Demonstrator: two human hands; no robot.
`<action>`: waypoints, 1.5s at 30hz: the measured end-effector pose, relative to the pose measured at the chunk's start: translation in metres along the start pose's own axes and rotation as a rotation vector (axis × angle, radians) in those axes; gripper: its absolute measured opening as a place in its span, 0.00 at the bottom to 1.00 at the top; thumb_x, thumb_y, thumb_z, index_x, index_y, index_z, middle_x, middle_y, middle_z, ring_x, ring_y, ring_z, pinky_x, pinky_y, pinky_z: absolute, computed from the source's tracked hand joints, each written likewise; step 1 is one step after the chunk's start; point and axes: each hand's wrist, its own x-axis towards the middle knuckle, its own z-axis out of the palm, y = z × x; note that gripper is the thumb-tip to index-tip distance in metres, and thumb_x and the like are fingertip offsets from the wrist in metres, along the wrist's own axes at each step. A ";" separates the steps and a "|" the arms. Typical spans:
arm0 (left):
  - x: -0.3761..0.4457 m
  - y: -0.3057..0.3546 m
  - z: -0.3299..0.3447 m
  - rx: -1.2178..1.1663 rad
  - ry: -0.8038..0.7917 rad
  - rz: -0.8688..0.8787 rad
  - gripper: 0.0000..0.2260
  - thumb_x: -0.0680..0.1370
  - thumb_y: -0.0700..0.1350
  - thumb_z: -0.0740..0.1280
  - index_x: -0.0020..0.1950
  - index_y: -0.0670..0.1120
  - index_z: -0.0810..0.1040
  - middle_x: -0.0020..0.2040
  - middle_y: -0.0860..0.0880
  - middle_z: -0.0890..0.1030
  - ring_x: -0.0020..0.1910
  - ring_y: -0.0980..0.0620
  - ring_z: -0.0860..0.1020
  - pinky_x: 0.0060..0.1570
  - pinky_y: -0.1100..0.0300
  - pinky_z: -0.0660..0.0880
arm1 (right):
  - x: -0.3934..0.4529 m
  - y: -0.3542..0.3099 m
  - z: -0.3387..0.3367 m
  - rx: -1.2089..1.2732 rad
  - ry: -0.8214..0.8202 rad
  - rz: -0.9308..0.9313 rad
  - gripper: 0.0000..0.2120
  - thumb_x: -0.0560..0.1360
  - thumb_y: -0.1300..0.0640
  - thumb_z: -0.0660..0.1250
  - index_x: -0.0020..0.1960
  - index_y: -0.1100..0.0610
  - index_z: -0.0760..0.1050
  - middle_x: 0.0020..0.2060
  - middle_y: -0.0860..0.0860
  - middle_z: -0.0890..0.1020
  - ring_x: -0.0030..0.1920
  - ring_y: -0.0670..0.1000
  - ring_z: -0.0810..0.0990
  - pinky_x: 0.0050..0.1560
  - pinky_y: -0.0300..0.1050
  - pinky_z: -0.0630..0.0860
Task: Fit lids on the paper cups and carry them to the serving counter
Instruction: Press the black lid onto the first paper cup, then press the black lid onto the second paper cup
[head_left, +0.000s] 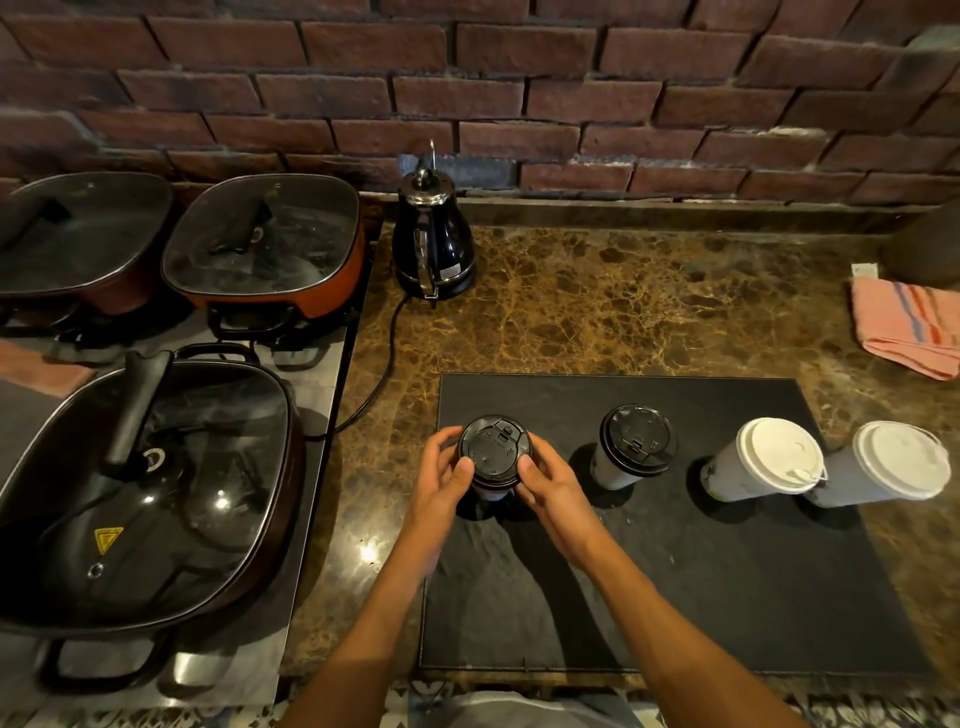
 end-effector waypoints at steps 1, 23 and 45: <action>0.000 0.001 0.000 -0.002 0.009 0.009 0.22 0.76 0.53 0.71 0.69 0.54 0.71 0.64 0.47 0.82 0.66 0.47 0.79 0.66 0.49 0.75 | -0.001 0.000 0.000 -0.023 0.015 0.001 0.19 0.83 0.62 0.62 0.73 0.58 0.69 0.65 0.55 0.79 0.58 0.45 0.82 0.58 0.41 0.79; 0.015 0.065 0.145 1.088 -0.155 0.646 0.25 0.79 0.59 0.60 0.74 0.50 0.70 0.77 0.45 0.67 0.79 0.46 0.59 0.75 0.48 0.58 | -0.096 -0.025 -0.138 -0.515 0.466 -0.292 0.26 0.80 0.58 0.67 0.76 0.52 0.65 0.74 0.49 0.71 0.73 0.47 0.68 0.72 0.46 0.66; 0.039 0.028 0.197 1.541 -0.169 0.431 0.27 0.75 0.55 0.69 0.74 0.54 0.70 0.72 0.40 0.70 0.68 0.36 0.68 0.57 0.42 0.73 | 0.026 0.017 -0.167 -0.911 0.098 -0.143 0.27 0.71 0.42 0.69 0.67 0.46 0.68 0.66 0.49 0.77 0.71 0.54 0.71 0.72 0.58 0.66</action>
